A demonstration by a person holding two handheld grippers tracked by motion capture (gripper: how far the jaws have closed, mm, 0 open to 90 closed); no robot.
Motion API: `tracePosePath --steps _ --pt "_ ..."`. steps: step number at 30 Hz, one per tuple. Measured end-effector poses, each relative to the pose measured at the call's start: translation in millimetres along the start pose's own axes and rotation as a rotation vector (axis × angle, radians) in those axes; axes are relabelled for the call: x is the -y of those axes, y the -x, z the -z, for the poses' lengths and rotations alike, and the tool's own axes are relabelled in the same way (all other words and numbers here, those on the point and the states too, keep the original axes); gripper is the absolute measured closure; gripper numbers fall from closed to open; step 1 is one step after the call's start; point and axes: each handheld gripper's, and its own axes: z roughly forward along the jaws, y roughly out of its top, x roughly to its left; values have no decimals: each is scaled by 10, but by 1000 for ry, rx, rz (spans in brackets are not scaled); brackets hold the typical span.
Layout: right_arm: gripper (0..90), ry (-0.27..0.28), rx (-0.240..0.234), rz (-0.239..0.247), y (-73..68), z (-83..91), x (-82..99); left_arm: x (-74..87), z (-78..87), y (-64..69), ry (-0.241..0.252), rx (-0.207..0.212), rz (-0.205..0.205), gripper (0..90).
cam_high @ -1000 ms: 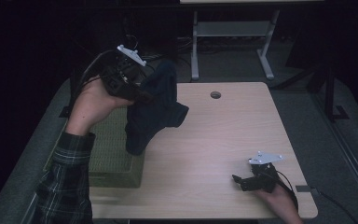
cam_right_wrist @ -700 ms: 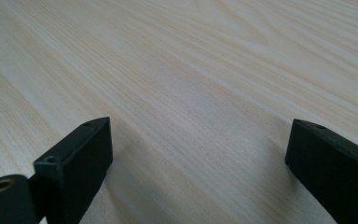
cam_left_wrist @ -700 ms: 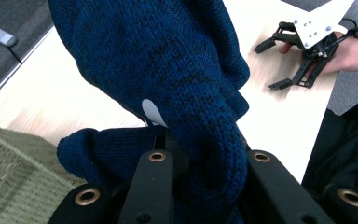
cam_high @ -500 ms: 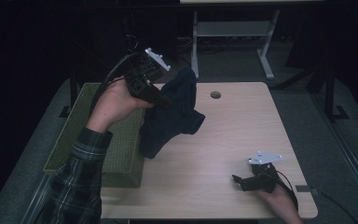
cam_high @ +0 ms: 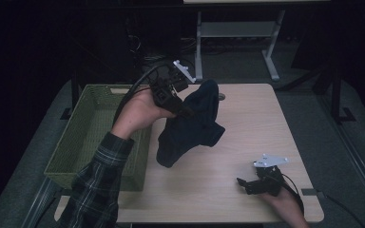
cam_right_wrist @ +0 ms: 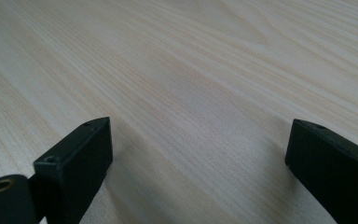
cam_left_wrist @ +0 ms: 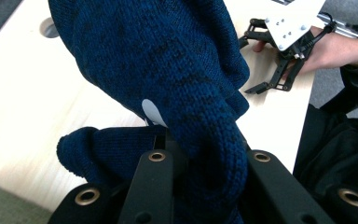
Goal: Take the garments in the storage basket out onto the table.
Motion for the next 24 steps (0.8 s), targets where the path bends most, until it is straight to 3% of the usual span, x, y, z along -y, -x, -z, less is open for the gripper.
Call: tracePosePath --steps 24 --pt "67 0 -2 -1 -1 0 0 -231 -829 254 -47 101 -45 788"
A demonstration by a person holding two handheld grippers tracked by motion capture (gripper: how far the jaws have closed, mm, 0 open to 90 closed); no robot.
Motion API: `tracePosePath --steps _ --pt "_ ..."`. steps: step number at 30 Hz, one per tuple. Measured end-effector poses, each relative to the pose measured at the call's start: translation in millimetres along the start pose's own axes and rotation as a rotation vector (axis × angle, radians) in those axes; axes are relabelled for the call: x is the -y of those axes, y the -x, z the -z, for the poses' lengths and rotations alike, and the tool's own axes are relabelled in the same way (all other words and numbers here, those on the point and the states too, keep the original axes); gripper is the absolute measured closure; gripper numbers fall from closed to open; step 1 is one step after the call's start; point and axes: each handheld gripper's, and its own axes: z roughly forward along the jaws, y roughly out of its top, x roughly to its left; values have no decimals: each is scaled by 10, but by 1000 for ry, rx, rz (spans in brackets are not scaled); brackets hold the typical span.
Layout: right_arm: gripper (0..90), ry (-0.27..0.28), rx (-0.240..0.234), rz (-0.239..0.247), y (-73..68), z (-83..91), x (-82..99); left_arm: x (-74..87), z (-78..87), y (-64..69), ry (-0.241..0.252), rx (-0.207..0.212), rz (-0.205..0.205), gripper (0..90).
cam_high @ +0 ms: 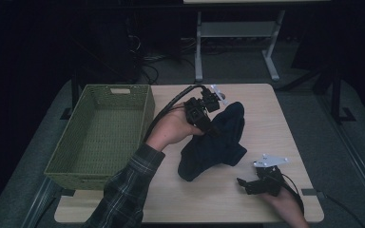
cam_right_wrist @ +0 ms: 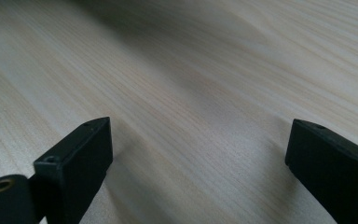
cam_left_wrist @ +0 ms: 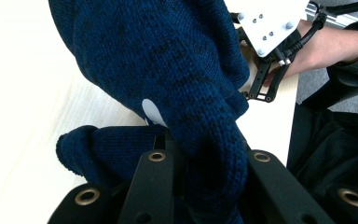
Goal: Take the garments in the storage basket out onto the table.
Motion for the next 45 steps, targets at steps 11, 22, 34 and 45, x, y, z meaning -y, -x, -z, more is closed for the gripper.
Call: tracePosePath --steps 11,22,34,45 --pt "67 1 0 -1 0 -1 1 38 -422 -86 -36 54 20 787" --pt "67 1 0 0 0 -1 1 124 -653 -260 -13 29 69 774" --pt "67 -1 -1 -6 -3 0 1 331 -961 -530 -54 -27 143 746" --pt "67 3 -1 -1 0 -3 2 458 -1158 -638 -70 -53 200 634"
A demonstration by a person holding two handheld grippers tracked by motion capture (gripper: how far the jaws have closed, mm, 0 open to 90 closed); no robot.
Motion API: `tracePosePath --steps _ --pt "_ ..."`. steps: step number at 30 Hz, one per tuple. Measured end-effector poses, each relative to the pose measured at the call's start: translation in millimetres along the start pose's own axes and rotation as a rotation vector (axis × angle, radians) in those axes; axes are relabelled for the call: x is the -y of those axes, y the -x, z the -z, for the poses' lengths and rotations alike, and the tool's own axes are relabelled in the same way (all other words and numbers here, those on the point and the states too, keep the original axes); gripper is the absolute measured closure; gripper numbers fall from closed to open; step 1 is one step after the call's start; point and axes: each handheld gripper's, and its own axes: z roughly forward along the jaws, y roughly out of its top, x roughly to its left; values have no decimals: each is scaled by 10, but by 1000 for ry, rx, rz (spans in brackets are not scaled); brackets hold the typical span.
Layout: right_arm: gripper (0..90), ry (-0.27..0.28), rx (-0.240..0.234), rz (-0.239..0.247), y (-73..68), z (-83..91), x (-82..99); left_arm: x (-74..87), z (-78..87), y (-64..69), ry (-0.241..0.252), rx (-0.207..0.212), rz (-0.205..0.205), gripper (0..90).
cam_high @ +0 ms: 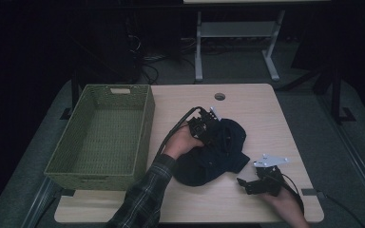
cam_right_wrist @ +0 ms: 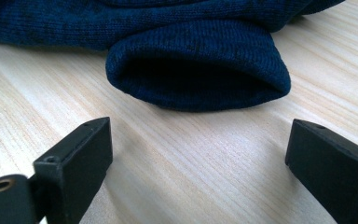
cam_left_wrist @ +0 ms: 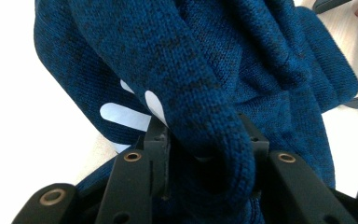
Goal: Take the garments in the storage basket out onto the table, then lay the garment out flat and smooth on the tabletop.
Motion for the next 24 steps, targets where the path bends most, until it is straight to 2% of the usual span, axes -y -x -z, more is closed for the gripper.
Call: tracePosePath --steps 1,5,8,13,17,24 --pt "67 0 0 0 0 0 0 4 -2 -9 -8 -2 -7 613" --pt "67 0 0 0 0 0 0 23 -1 -9 12 -9 19 495" --pt "67 0 0 0 0 0 0 30 65 8 11 -19 -6 413" --pt "67 -1 -1 -3 -4 1 0 52 212 74 51 -37 -21 305" --pt "67 -6 -1 -4 -6 4 -1 104 331 100 76 -62 -10 282" --pt "66 -5 -2 0 -5 3 -1 276 594 191 132 -91 0 304"
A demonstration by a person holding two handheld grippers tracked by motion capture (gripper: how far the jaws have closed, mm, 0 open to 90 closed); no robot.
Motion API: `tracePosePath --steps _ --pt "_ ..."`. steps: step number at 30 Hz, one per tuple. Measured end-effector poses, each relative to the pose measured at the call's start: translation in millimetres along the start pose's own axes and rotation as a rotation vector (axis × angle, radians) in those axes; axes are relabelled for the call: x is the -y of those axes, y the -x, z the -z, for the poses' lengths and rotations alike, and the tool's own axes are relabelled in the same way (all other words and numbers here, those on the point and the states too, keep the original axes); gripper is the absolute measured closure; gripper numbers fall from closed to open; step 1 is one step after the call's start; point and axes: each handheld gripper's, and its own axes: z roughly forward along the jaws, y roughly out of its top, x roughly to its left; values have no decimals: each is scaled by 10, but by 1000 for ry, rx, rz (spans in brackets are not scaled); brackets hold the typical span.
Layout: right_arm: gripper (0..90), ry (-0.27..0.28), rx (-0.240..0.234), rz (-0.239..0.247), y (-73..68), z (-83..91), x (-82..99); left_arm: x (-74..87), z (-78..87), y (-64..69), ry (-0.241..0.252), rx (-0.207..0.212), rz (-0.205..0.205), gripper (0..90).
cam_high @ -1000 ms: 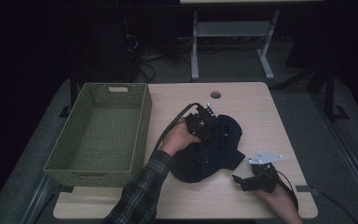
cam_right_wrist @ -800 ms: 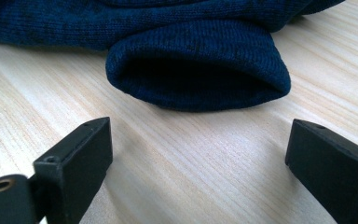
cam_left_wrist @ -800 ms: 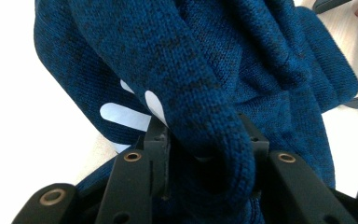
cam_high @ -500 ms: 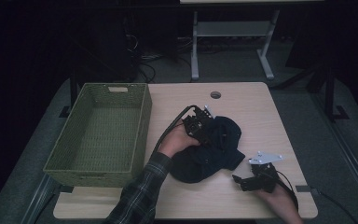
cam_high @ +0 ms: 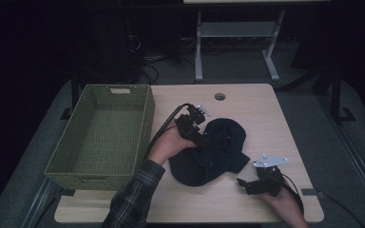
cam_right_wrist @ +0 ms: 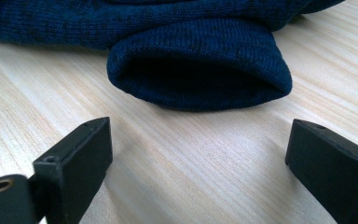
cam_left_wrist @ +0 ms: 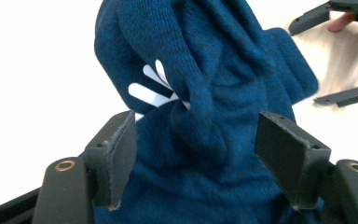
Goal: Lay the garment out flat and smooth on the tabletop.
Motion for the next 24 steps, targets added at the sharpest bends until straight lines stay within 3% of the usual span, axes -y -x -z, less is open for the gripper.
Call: tracePosePath --steps 3,6,11,16,24 --pt "66 0 0 1 1 0 0 81 94 33 10 -13 6 351" --pt "66 0 0 0 0 0 0 174 151 51 11 -25 14 459" --pt "66 3 -1 5 2 10 12 333 128 69 -8 -41 31 712" --pt "66 3 1 1 -3 19 20 469 -46 145 -107 -54 35 871" --pt "67 -7 2 -1 -9 35 26 642 -364 123 -182 -42 57 895"
